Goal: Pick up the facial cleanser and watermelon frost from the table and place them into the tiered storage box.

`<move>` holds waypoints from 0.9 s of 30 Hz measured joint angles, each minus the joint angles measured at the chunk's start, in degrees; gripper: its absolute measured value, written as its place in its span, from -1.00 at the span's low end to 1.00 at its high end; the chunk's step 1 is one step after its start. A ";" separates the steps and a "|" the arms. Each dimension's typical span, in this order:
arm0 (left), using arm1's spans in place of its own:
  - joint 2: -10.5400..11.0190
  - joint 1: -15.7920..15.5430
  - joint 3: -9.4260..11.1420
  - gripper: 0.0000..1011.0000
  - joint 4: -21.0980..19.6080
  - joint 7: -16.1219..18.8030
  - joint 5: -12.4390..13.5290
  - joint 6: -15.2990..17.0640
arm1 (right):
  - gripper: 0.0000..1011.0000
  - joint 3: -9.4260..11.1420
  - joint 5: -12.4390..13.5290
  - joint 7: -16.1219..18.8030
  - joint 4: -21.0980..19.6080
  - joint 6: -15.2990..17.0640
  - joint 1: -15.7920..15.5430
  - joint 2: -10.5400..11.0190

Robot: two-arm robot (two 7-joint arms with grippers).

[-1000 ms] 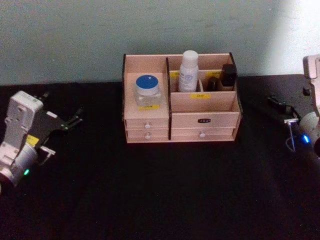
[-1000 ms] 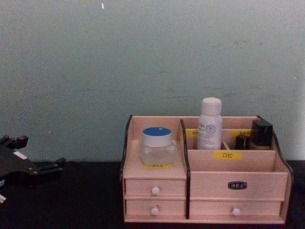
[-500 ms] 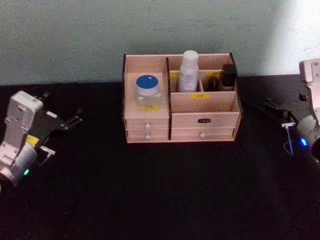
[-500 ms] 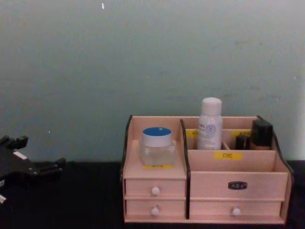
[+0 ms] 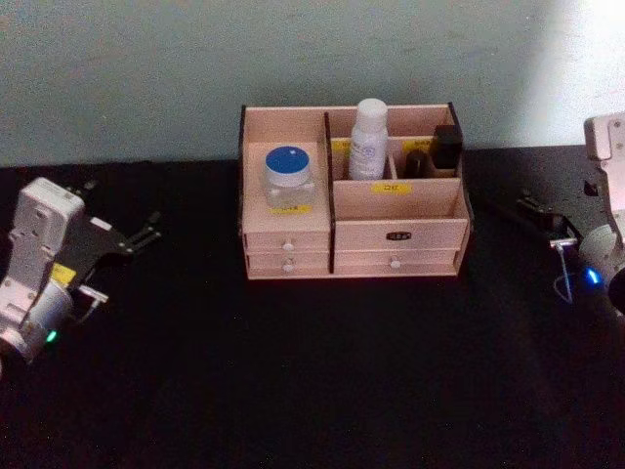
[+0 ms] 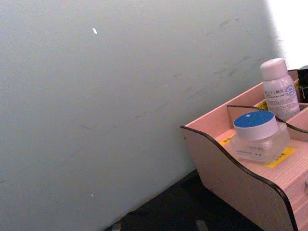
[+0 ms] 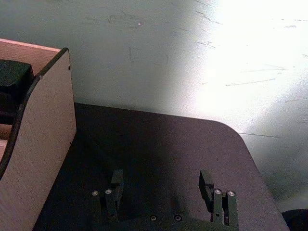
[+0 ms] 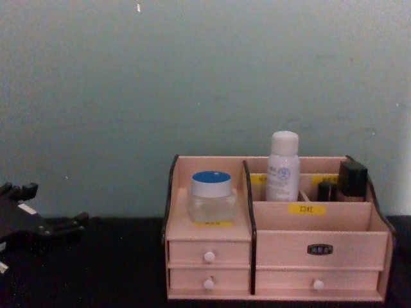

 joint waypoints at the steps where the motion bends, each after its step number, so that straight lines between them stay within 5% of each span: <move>1: 0.00 0.00 0.00 0.98 0.00 0.00 0.00 0.00 | 0.98 0.00 0.00 0.00 0.00 0.00 0.00 0.01; 27: 0.00 0.00 0.00 0.98 0.00 0.00 0.00 0.00 | 0.98 -0.05 0.01 -0.08 -0.08 -0.10 0.00 0.06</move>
